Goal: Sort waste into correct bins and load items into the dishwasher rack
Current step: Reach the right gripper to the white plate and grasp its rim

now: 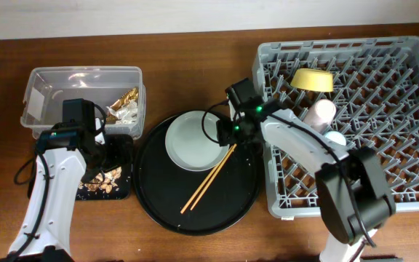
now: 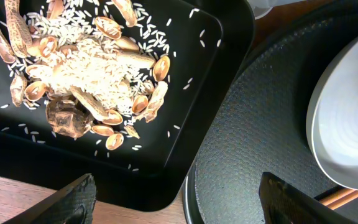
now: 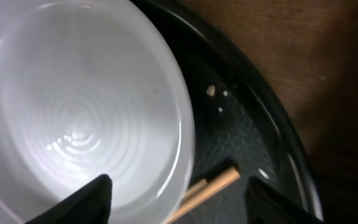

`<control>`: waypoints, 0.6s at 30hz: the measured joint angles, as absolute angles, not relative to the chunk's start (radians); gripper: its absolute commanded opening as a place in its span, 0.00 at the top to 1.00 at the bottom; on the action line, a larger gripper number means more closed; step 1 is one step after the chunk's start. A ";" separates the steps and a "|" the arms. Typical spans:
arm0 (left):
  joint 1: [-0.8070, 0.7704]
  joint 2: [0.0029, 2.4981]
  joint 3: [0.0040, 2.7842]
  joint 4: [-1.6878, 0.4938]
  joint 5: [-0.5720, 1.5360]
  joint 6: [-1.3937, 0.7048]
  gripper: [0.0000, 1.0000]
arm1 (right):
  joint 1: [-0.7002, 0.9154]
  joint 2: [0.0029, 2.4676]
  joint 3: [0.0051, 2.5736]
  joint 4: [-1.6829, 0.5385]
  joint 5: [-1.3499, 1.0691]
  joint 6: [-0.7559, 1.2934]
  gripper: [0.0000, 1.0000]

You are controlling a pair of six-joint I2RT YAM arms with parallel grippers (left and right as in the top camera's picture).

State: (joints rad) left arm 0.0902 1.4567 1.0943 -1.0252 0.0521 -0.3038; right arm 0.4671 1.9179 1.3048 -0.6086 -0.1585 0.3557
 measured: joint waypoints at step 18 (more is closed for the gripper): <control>0.090 1.457 1.094 -1.029 0.052 -0.304 0.17 | 0.500 1.997 1.305 -0.561 -0.131 0.392 0.96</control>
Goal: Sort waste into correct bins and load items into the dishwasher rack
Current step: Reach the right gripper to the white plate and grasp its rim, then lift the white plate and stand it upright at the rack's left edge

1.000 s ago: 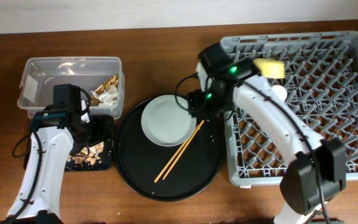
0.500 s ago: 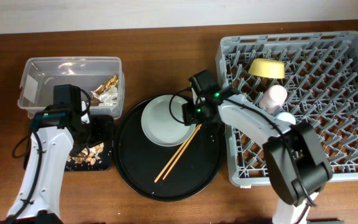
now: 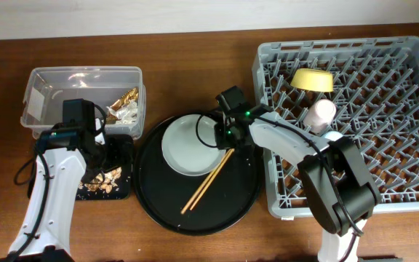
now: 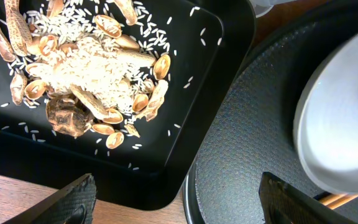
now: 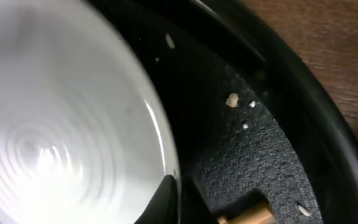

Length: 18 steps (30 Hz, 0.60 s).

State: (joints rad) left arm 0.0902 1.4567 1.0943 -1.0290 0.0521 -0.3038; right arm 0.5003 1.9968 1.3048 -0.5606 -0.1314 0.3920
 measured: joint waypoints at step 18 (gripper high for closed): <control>0.090 1.457 1.094 -1.029 0.052 -0.304 0.17 | 0.394 1.648 1.525 -0.784 0.209 0.297 0.96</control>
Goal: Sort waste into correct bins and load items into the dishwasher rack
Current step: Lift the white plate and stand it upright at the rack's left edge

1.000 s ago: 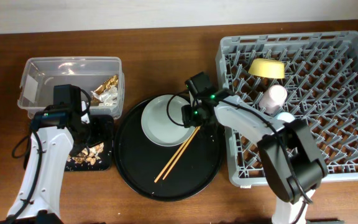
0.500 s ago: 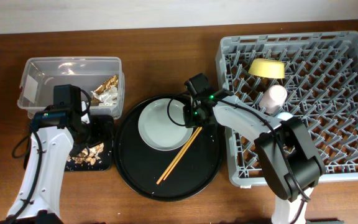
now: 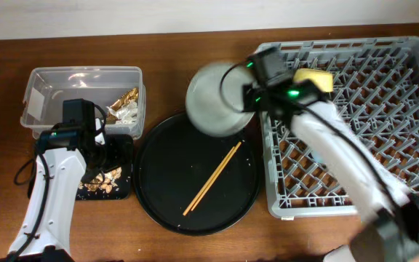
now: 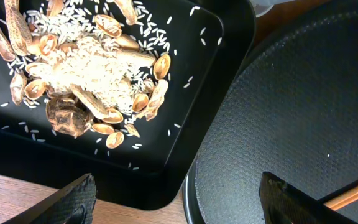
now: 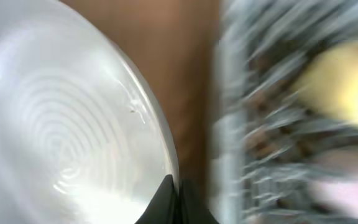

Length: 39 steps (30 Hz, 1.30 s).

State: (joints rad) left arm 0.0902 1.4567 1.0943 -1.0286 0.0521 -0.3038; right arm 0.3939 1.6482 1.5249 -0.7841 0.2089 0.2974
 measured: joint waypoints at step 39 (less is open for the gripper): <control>0.090 1.457 1.094 -1.029 0.052 -0.304 0.17 | 0.386 1.629 1.558 -0.952 0.542 0.285 0.12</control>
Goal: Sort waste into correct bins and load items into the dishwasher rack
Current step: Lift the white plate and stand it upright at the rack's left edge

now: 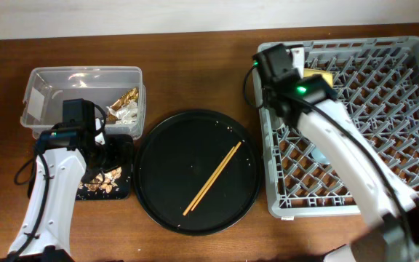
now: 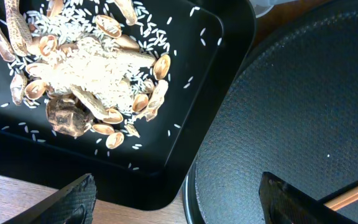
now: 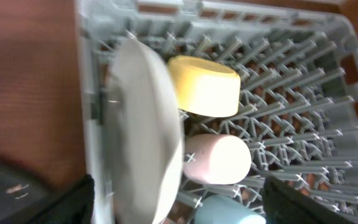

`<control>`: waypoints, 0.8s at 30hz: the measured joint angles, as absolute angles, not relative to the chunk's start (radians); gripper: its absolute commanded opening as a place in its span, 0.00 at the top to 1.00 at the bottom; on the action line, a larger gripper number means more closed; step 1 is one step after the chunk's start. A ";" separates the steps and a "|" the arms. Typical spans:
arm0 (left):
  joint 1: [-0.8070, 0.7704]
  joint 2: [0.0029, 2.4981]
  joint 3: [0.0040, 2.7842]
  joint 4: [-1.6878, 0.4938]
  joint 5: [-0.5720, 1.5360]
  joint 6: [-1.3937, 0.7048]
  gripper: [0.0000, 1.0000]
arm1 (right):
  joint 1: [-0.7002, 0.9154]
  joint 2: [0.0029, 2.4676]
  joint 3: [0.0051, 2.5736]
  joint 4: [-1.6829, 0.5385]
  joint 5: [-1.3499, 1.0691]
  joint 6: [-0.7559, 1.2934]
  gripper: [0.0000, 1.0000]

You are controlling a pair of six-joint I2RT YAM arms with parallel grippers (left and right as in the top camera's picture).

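A white bowl [image 3: 145,137] stands on edge in the grey dishwasher rack [image 1: 406,73], just inside its left wall; the overhead view hides it under the arm. My right gripper [image 3: 179,208] hangs over it, open, fingers wide on either side and clear of it. Next to the white bowl in the rack are a yellow bowl [image 3: 205,86], a pink cup [image 3: 219,158] and a blue cup [image 3: 225,211]. A pair of chopsticks [image 1: 211,178] lies on the round black tray [image 1: 195,211]. My left gripper [image 2: 182,202] is open and empty above the tray's left rim.
A black bin [image 2: 229,56] holding rice and peanut shells sits left of the tray. Behind it stands a clear plastic bin [image 1: 82,94] with crumpled wrappers. The rack fills the table's right side.
My right gripper held the white bowl in the air between tray and rack; now the bowl stands on edge inside the rack and the gripper is open. The left arm has not moved.
My right gripper was open over the white bowl on the round tray. Then it was shut on the bowl's rim. After that it held the bowl clear of the tray near the rack's corner. Now the bowl stands in the rack, released. Chopsticks stayed on the tray.
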State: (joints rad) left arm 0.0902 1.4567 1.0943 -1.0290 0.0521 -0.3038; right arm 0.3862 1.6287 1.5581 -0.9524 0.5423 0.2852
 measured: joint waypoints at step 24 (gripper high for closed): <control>0.090 1.457 1.094 -1.029 0.052 -0.304 0.13 | 0.593 1.697 1.296 -0.986 -0.192 0.486 0.25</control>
State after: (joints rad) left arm 0.0902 1.4567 1.0943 -1.0290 0.0521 -0.3038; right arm 0.5934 1.6974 1.2957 -0.9859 -0.1921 0.4858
